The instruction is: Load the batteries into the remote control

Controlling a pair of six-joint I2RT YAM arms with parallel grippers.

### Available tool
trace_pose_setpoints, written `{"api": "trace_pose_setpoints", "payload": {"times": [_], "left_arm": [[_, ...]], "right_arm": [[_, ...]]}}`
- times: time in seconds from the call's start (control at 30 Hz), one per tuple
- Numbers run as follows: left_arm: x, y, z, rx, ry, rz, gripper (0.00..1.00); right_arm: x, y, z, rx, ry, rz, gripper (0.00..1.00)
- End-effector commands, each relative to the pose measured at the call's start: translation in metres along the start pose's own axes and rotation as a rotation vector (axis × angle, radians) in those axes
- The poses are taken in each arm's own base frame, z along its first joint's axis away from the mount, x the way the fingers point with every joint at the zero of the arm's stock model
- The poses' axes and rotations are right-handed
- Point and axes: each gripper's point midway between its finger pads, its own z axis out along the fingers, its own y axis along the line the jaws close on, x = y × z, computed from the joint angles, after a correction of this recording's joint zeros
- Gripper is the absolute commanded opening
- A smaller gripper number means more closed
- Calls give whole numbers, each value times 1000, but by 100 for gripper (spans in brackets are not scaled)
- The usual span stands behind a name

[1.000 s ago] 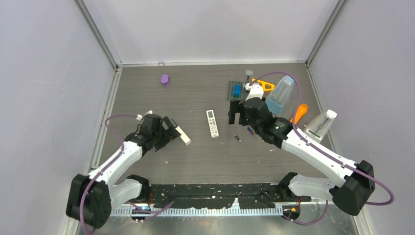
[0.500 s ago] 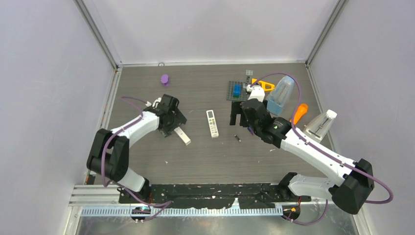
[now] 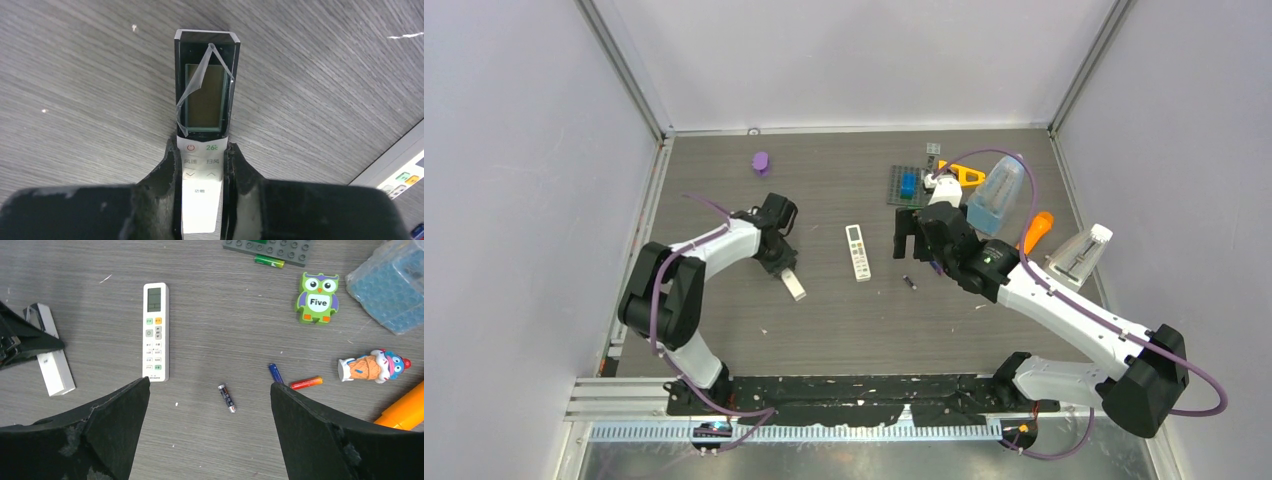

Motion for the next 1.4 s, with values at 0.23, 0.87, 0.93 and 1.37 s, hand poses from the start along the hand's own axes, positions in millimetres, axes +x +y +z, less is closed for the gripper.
{"api": "trace_pose_setpoints", "payload": {"times": [0.23,0.87,0.93,1.37], "left_arm": [[-7,-73,-107,618,-89,151,0],[22,-94,-412,1823,-261,383,0],[24,-93,-419,1844,-257,396,0],[30,-89,-416,1839,-275,471,27]], "right_arm": [[-25,97,-43,-559,-19,-33,95],[-86,198,-129,-1167,-35,171,96],[-87,201,-132,-1190,-30,176,99],[-83,209,-138,-1252,5,127,19]]}}
